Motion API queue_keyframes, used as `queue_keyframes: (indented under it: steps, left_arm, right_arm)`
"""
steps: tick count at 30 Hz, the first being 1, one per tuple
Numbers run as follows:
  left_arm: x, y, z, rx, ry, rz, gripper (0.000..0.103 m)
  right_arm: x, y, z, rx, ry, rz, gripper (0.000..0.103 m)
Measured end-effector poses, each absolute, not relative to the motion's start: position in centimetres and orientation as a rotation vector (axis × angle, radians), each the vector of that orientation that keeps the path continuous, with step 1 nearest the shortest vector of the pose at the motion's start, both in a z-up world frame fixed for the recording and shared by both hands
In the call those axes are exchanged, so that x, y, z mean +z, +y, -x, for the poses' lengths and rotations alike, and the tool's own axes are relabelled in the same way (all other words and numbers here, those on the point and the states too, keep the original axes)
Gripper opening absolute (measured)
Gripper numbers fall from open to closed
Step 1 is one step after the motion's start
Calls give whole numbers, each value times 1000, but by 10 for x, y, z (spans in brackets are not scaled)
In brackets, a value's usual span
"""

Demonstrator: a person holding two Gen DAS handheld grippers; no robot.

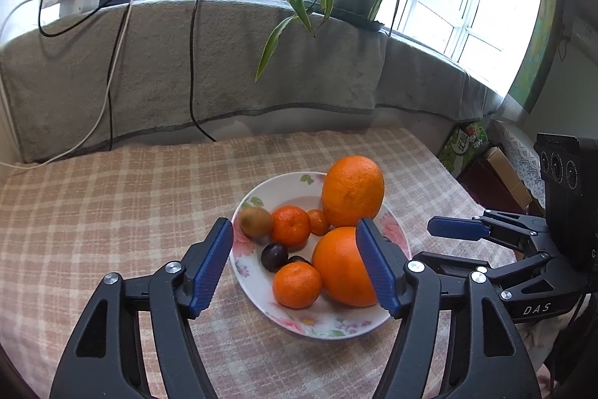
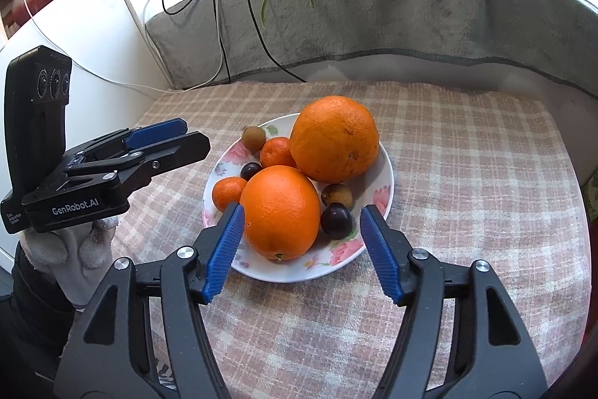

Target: Organize fruits

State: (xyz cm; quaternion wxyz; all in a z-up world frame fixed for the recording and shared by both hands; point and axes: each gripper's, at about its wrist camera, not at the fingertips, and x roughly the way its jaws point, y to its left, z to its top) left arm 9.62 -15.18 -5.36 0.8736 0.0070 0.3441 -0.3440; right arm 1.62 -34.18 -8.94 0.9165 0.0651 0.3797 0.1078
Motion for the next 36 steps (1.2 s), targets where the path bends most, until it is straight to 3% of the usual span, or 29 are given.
queue_keyframes:
  steps: [2,4,6,36]
  left_arm:
    - [-53,-150,-95,-711,715,-14,74]
    - [-52,-149,-94,-704,713,-15,77]
    - [-53,-148,-93,-696,713,-13,80]
    - [-39,-126,-62,-592,666,-33,81]
  right_arm:
    - [-88,-342,-14,219,771,-137,85]
    - [-87,-343,-12,219,759,-140,87]
    - [-86,-343,-11,221,755,-141,87]
    - [-62,-339,9,2,666,-97,90]
